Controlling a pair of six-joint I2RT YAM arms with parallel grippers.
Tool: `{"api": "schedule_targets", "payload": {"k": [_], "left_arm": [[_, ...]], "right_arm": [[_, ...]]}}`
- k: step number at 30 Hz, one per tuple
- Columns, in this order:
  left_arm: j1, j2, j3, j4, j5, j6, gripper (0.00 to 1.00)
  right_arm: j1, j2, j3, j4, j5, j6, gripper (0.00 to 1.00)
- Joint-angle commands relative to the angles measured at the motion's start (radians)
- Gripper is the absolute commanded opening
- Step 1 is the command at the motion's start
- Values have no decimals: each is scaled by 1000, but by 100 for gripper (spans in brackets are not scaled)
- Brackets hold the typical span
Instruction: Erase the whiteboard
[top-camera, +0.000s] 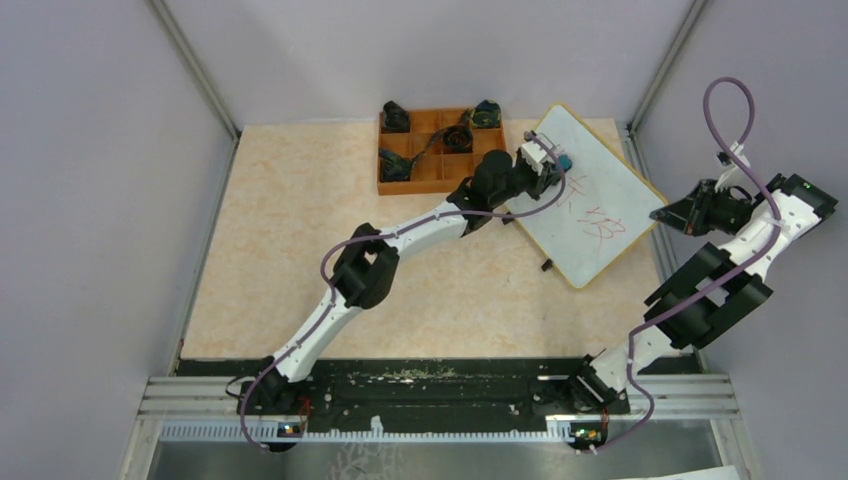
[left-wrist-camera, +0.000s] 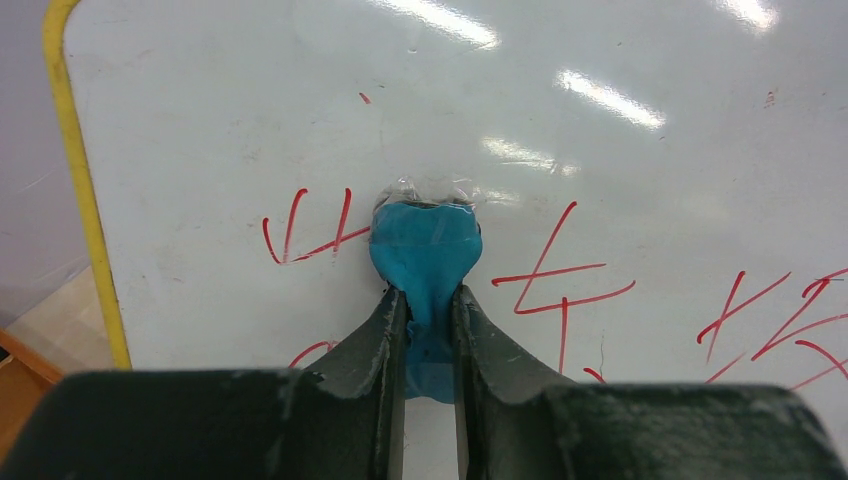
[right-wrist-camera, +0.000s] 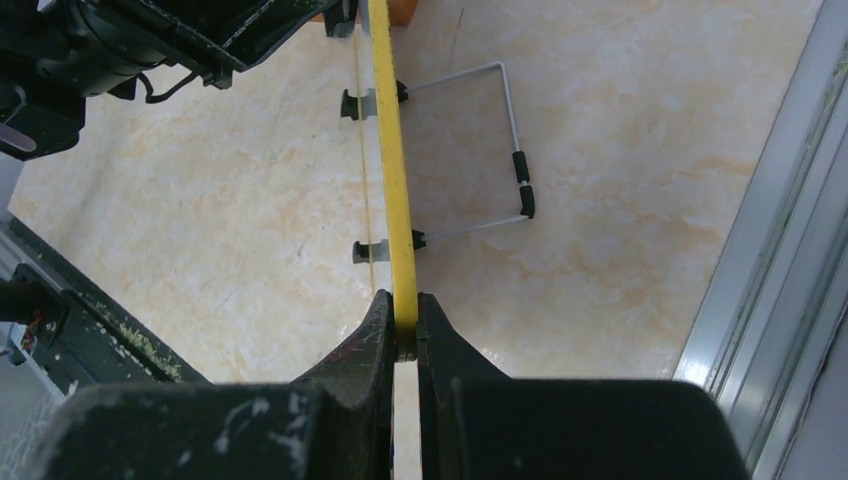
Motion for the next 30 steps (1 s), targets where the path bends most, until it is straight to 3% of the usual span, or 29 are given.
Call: {"api": "schedule_targets", "payload": {"k": [1, 21, 30], "left_arm": [[-24, -57, -5, -3, 51, -13, 3], [27, -38, 23, -59, -97, 83, 2], [108, -30, 37, -75, -95, 37, 2]], "right_arm": [[10, -46, -30, -9, 122, -104, 0], [28, -97, -117, -9, 153, -171, 0], [34, -146, -140, -10, 164, -199, 0]]}}
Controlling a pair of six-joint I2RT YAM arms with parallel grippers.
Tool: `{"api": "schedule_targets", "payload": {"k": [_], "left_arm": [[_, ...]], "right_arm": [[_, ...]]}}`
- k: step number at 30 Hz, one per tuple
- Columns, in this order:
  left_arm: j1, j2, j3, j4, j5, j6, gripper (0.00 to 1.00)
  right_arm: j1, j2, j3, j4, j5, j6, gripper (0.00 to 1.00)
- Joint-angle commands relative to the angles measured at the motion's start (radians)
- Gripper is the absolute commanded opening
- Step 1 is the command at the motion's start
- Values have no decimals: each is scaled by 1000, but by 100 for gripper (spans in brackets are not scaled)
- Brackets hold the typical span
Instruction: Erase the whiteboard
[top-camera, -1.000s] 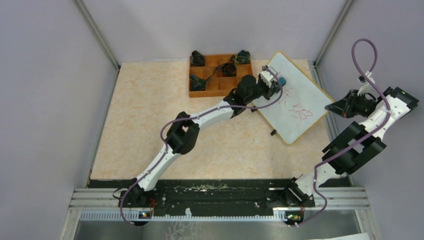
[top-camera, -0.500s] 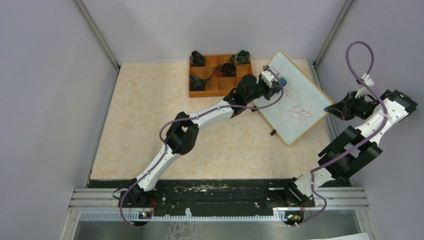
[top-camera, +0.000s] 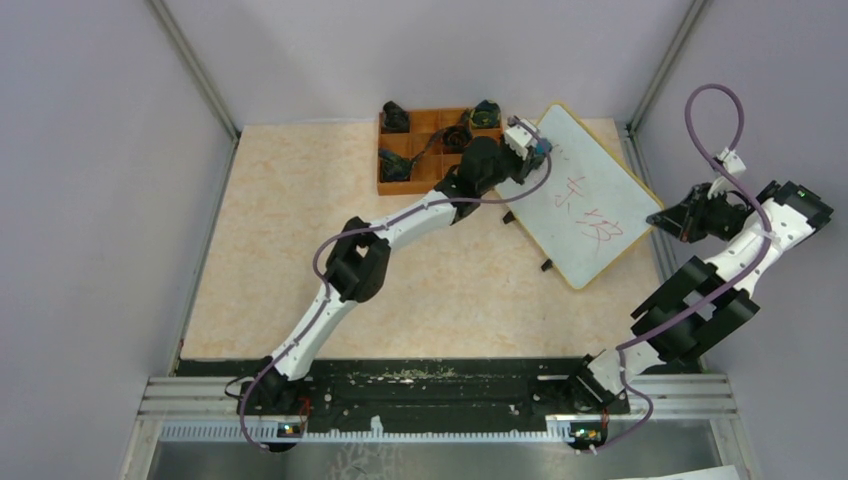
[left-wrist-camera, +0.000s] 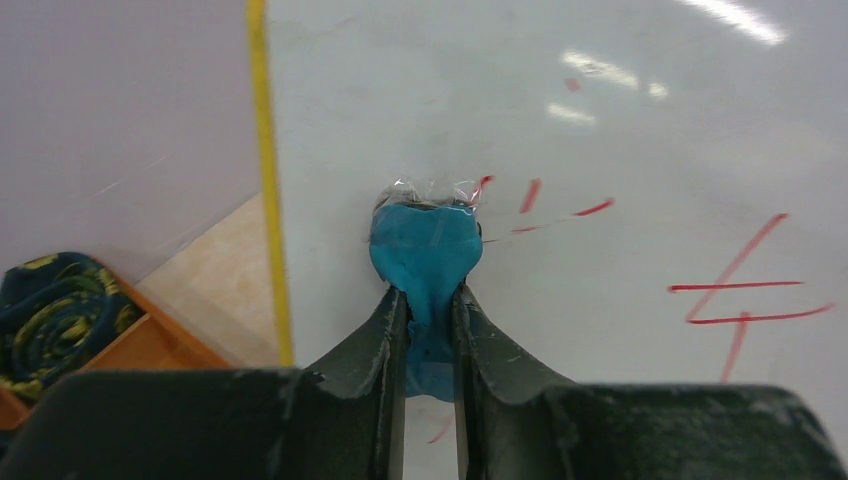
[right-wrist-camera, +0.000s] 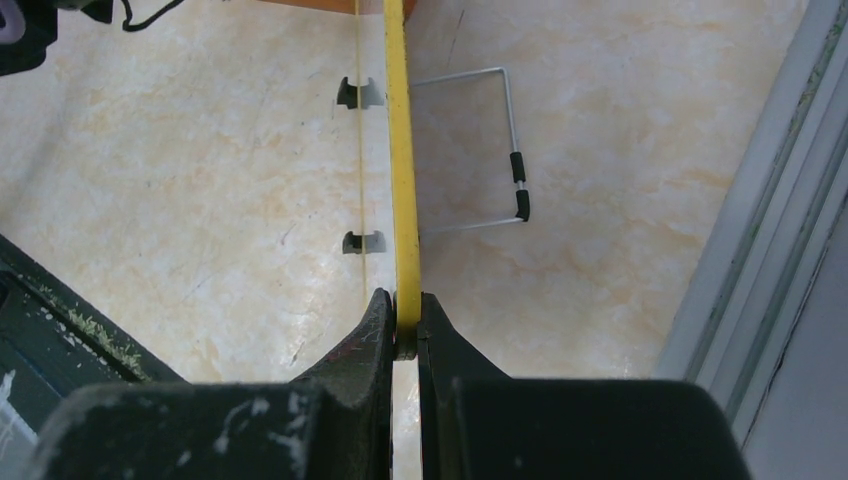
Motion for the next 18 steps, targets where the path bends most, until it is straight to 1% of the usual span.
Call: {"api": "schedule_targets", "payload": {"k": [1, 6, 18], "left_arm": [[57, -18, 22, -35, -44, -7, 2], [51, -35, 5, -18, -6, -14, 2], [-26, -58, 6, 30, 45, -12, 3]], "right_arm": [[35, -29, -52, -42, 150, -145, 0], [48, -38, -65, -42, 153, -157, 0], [57, -63, -97, -43, 177, -188, 0]]}}
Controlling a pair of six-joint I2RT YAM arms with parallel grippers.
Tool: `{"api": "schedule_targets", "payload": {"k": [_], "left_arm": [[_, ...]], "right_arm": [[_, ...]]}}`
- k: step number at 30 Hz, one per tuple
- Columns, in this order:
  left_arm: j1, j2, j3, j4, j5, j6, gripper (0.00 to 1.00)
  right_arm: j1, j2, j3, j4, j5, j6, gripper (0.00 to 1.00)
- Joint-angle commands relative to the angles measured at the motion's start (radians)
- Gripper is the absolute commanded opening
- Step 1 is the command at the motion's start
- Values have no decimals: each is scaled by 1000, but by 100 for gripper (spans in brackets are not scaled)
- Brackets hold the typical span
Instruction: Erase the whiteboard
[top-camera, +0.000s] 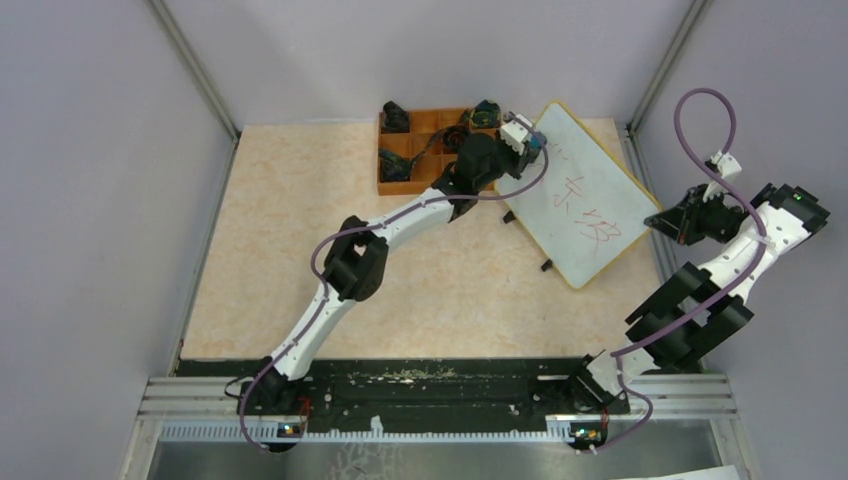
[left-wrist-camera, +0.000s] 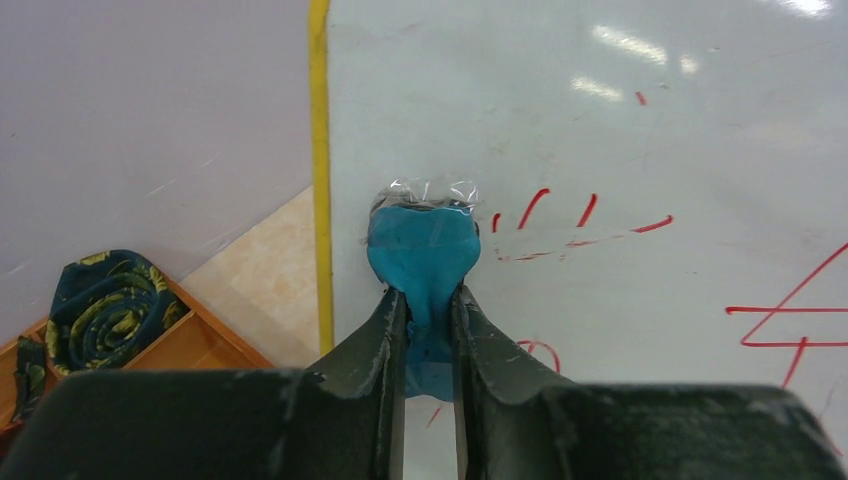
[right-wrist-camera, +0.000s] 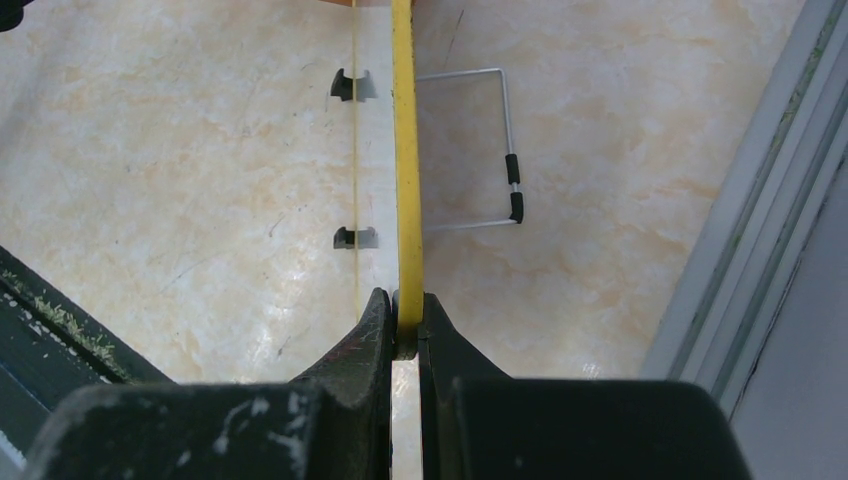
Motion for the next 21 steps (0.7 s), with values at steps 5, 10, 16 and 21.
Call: {"api": "schedule_targets", "payload": {"k": [5, 10, 16, 21], "left_arm": [[-78, -85, -29, 63, 95, 1, 3], [-96, -114, -55, 75, 138, -18, 3], [-101, -105, -34, 61, 95, 12, 3], [-71, -71, 14, 19, 34, 54, 3]], "right_arm": [[50, -7, -55, -49, 173, -138, 0], [50, -1, -55, -50, 168, -138, 0], [50, -3, -60, -50, 172, -140, 0], [49, -5, -63, -49, 176, -144, 0]]}}
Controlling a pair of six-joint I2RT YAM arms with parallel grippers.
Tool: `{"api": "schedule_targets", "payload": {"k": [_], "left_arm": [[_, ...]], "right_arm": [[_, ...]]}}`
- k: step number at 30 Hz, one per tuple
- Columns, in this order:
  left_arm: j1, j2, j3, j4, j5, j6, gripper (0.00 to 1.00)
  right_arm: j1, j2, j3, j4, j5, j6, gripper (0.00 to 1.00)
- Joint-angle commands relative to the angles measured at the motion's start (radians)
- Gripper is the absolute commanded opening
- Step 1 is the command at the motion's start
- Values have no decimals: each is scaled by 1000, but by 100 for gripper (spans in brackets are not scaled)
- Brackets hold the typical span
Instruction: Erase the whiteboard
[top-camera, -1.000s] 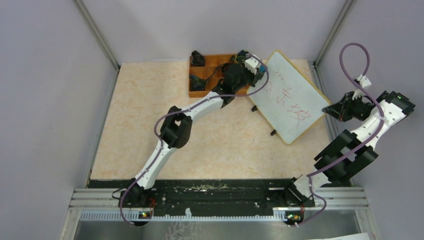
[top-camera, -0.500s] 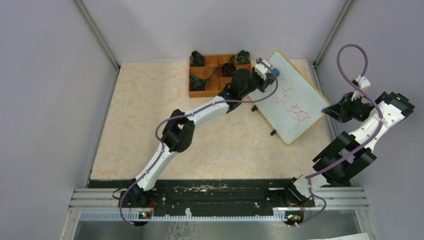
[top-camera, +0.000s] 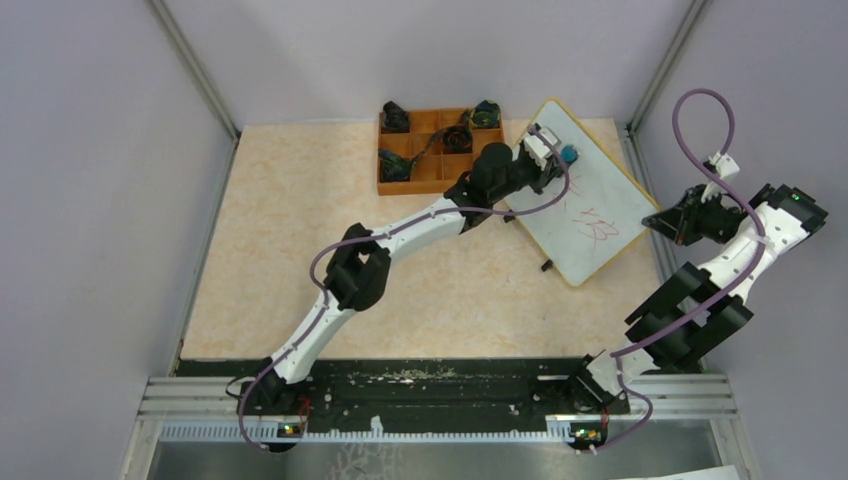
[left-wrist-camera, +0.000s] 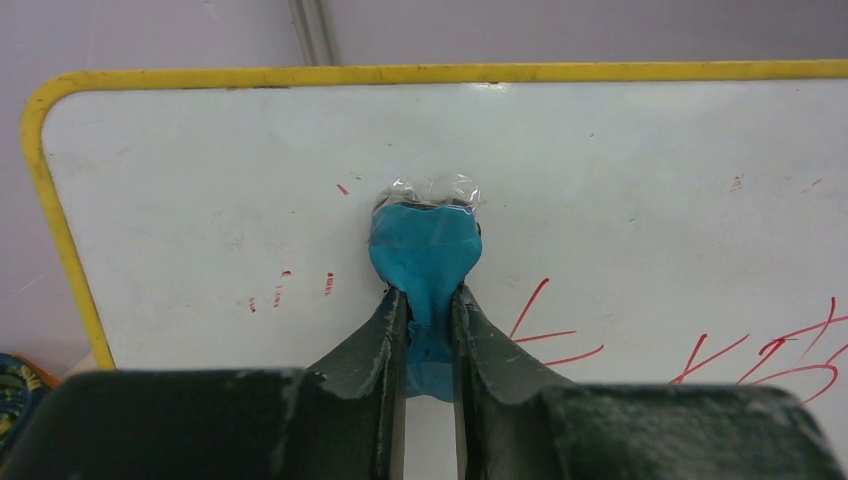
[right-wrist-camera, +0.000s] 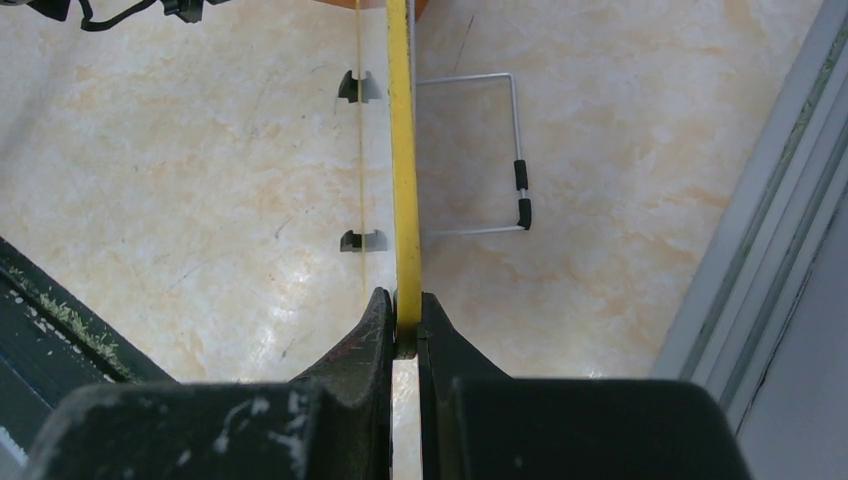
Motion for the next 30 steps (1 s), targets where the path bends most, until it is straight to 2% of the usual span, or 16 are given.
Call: {"api": "schedule_targets", "payload": {"k": [1, 9, 15, 30], "left_arm": [[30, -4, 55, -10, -50, 33, 3], [104, 17, 69, -20, -73, 0, 4], [120, 42, 74, -30, -69, -1, 4], [14, 28, 67, -18, 31, 7, 5]], "right_arm": [[49, 1, -50, -41, 190, -121, 0], [50, 6, -48, -40, 187, -122, 0], [50, 12, -43, -40, 183, -116, 0], [52, 16, -36, -40, 181, -102, 0]]}}
